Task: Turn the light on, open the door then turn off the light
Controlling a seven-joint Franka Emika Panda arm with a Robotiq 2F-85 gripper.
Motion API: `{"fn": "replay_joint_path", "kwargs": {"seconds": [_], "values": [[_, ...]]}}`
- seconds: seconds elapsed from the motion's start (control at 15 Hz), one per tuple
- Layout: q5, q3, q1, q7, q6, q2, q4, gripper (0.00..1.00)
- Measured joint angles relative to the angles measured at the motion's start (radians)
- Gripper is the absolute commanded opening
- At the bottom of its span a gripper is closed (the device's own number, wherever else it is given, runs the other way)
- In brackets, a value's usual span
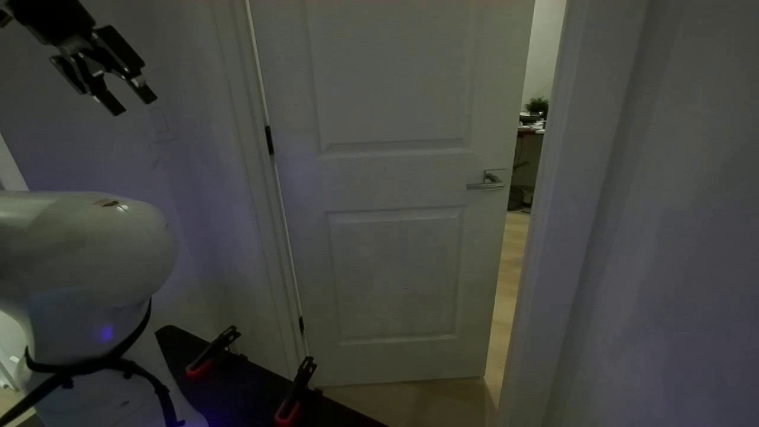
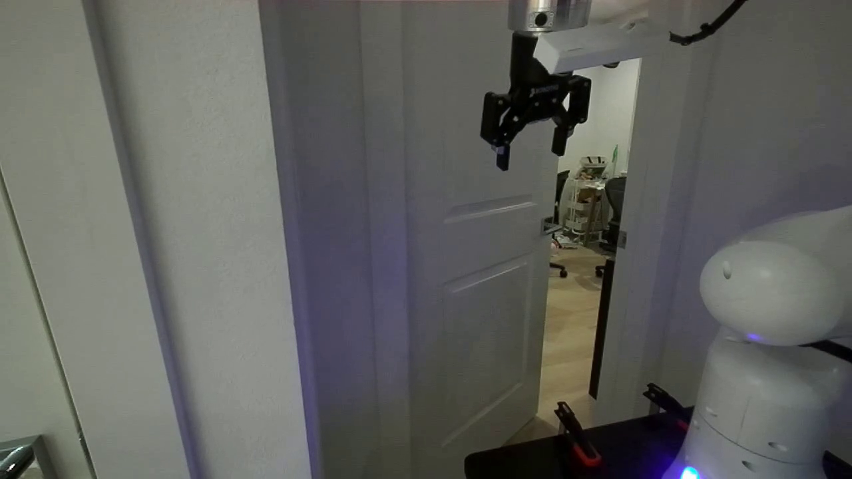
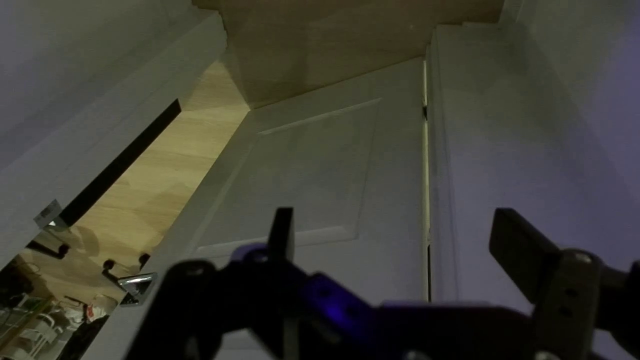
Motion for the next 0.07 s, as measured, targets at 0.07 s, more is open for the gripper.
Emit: {"fn": "replay_joint_path", "kwargs": {"seconds": [0.07], "values": [[0.0,0.0,0.0,0.0,0.0,0.0,0.0,1.0]]}}
